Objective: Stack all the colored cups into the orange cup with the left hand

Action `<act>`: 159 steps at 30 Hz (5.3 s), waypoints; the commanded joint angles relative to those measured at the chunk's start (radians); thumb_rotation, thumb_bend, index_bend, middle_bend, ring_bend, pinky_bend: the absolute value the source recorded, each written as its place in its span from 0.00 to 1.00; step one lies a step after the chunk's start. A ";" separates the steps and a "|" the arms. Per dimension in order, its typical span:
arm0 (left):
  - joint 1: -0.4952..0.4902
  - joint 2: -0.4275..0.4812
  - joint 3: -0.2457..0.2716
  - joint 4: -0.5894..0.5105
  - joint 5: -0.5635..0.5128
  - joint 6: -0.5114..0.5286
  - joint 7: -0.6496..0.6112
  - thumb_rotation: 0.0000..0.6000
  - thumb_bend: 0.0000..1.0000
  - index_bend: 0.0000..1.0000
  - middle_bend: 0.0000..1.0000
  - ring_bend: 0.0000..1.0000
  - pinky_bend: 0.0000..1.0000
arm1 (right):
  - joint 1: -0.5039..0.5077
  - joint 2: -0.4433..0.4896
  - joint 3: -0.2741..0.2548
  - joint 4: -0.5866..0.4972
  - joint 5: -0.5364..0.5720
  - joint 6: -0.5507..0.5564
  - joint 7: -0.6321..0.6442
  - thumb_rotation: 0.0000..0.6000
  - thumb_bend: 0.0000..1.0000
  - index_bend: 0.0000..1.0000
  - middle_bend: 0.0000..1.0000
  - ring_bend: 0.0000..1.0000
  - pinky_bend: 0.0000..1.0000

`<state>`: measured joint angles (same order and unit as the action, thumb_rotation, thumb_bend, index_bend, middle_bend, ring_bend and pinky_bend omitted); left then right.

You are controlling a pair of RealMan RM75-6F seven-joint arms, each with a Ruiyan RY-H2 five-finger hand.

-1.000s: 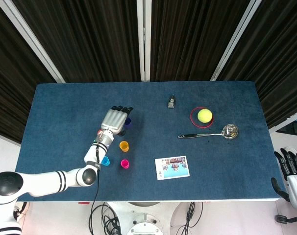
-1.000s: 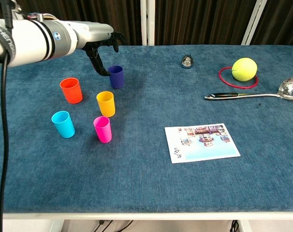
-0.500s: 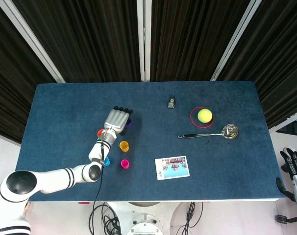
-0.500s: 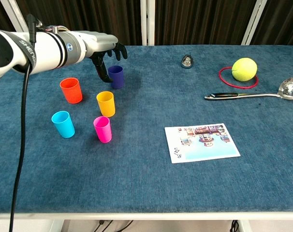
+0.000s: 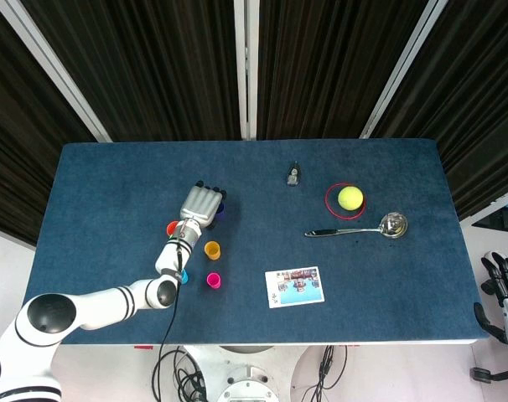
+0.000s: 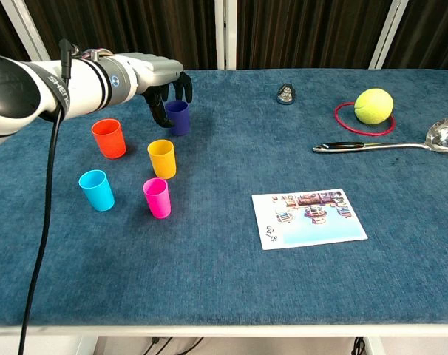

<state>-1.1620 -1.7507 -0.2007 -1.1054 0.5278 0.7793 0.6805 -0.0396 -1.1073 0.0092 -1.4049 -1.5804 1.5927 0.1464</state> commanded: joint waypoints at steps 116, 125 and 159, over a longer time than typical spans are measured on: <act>0.206 0.271 0.130 -0.637 0.309 0.269 0.080 1.00 0.28 0.22 0.30 0.28 0.14 | -0.007 0.001 -0.001 -0.028 0.004 -0.004 -0.043 1.00 0.36 0.00 0.00 0.00 0.00; 0.193 0.223 0.137 -0.575 0.264 0.238 0.101 1.00 0.28 0.24 0.30 0.28 0.15 | -0.005 -0.005 0.003 0.006 0.020 -0.018 -0.006 1.00 0.36 0.00 0.00 0.00 0.00; 0.187 0.166 0.116 -0.473 0.295 0.189 0.026 1.00 0.32 0.46 0.44 0.49 0.23 | -0.001 -0.011 0.007 0.031 0.035 -0.036 0.015 1.00 0.37 0.00 0.00 0.00 0.00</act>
<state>-0.9753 -1.5858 -0.0833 -1.5772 0.8219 0.9678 0.7068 -0.0408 -1.1185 0.0161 -1.3737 -1.5455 1.5566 0.1619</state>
